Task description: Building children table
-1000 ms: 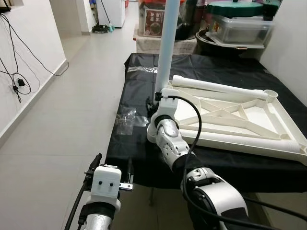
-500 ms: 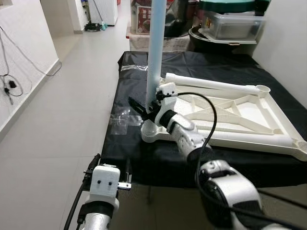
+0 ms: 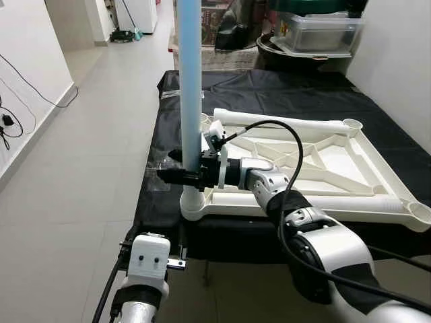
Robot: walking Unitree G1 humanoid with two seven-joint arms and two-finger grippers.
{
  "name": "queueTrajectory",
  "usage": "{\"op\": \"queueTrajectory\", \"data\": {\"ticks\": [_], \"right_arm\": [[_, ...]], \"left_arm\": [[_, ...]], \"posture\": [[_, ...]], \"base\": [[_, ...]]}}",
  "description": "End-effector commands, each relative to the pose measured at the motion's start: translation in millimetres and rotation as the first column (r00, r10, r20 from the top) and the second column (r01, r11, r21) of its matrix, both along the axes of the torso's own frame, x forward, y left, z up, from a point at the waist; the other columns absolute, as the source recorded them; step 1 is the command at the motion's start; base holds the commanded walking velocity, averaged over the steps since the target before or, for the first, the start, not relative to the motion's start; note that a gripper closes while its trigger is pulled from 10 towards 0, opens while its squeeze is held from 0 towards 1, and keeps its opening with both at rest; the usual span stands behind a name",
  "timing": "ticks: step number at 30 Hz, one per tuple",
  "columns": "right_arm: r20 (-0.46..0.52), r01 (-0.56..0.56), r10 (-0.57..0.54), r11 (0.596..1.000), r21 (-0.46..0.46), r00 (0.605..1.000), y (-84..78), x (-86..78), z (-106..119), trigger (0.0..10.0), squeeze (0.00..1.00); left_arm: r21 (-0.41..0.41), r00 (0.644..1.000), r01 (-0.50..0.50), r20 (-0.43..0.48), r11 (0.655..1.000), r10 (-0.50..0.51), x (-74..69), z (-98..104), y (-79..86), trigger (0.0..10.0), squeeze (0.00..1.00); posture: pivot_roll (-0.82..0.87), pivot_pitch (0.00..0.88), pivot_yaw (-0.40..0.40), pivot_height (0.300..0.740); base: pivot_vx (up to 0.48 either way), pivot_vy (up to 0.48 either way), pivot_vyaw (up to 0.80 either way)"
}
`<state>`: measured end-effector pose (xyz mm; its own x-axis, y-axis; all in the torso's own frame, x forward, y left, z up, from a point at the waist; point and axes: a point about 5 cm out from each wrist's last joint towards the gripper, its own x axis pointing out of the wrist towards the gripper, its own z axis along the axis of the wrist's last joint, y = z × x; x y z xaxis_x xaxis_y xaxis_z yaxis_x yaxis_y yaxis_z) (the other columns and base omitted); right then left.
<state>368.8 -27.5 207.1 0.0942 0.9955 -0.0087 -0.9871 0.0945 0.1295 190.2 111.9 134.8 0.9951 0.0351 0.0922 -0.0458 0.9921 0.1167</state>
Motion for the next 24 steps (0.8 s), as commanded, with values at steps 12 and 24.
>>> {"op": "queueTrajectory", "data": {"ticks": [12,24], "right_arm": [[0.084,0.046,-0.047,0.999,0.018,0.995,22.9,-2.2,4.4,0.0,0.00],[0.091,0.759,-0.760,0.649,0.055,0.644,6.8,30.7,10.1,0.0,0.00]], "left_arm": [[-0.019,1.000,-0.004,-0.012,1.000,0.003,-2.4,0.4,-4.7,10.0,0.00],[-0.017,1.000,-0.002,-0.012,1.000,0.001,-0.7,0.1,-3.8,10.0,0.00]], "posture": [[0.16,0.060,-0.074,0.740],[0.14,0.062,-0.063,0.740]], "base": [[0.000,0.000,0.00],[0.000,0.000,0.00]]}}
